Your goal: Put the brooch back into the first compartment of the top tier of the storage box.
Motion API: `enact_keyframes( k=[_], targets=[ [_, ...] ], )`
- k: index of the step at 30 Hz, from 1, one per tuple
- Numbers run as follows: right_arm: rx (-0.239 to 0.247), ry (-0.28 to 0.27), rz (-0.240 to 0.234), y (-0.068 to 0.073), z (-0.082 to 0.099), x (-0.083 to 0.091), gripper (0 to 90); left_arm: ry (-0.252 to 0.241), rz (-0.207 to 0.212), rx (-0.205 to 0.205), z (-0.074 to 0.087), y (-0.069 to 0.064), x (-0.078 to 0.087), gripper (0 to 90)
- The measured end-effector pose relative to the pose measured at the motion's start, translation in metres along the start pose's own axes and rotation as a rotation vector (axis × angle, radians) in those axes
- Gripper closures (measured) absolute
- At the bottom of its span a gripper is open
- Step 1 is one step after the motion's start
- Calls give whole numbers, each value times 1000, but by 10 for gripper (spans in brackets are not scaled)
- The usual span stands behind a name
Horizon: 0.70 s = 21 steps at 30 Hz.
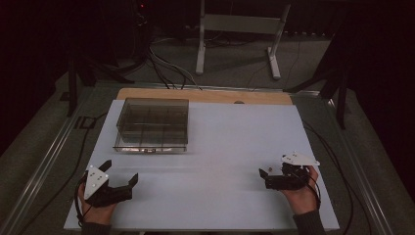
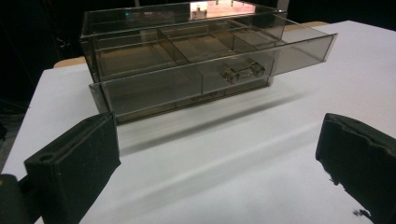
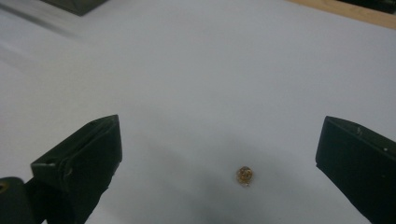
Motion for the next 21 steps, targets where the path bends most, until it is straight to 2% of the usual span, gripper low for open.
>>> enact_keyframes(
  k=[7, 11, 15, 18, 21],
  targets=[
    [5, 49, 6, -2, -8, -13, 10, 2, 2, 0, 0, 0, -1, 4],
    [-8, 75, 7, -5, -10, -18, 10, 3, 2, 1, 0, -1, -2, 4],
    [-24, 139, 10, -8, -11, -28, 12, 7, 6, -1, 1, -1, -2, 3],
    [-42, 192, 13, -11, -10, -35, 77, 8, 7, 1, 1, -1, -3, 3],
    [-42, 220, 22, -13, -6, -40, 133, 10, 8, 2, 1, -1, -3, 4]
  ],
)
Point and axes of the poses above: each handheld gripper's, and its own axes: x roughly backward along the jaws, z roughly out of its underside, y roughly to its left, the point moved 1 cm from there along -x, roughly forward along the jaws, and after that the axes turned 15 degrees about z, right-handed, at the moved point
